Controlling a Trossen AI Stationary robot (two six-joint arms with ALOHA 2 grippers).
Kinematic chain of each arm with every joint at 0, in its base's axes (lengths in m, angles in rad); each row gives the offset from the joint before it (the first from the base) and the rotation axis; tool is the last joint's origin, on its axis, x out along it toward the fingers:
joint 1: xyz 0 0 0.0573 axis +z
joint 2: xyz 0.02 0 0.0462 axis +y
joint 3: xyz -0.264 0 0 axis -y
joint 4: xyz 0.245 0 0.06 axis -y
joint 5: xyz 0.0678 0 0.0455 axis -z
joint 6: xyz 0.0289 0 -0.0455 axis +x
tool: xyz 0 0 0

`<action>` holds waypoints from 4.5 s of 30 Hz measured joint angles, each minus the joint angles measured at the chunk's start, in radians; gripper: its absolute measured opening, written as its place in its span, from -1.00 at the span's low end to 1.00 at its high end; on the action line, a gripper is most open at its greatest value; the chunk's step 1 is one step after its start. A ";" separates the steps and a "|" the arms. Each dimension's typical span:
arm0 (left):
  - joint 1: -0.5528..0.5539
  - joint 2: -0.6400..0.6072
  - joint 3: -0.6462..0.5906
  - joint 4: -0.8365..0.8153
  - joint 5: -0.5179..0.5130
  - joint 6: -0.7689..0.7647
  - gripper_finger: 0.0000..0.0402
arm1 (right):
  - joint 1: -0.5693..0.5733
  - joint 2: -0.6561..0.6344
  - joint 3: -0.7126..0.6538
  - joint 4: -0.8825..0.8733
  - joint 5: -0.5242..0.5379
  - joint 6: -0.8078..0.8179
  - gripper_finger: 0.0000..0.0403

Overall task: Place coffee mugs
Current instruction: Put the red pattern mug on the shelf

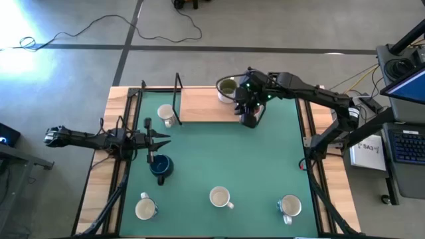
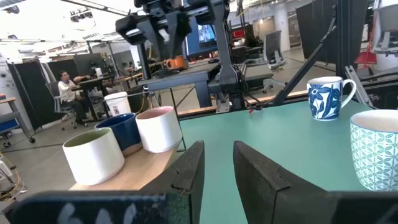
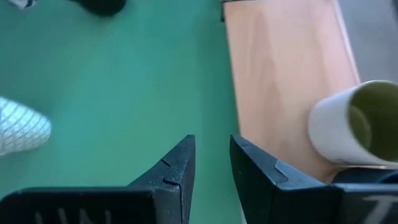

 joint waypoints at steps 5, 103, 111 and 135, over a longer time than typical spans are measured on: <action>0.000 0.000 0.000 0.003 0.000 0.000 -0.66 | 0.027 0.000 0.000 -0.032 0.000 0.023 -0.56; 0.331 0.813 0.694 -1.009 -0.182 -0.570 -0.47 | 0.044 -0.281 -0.284 -0.099 0.083 0.299 -0.56; 0.329 0.802 0.690 -0.984 -0.120 -0.554 -0.46 | 0.044 -0.502 -0.624 0.244 0.082 0.405 -0.56; 0.487 1.005 0.716 -0.959 -0.140 -0.459 -0.47 | 0.044 -0.588 -0.837 0.357 0.080 0.434 -0.56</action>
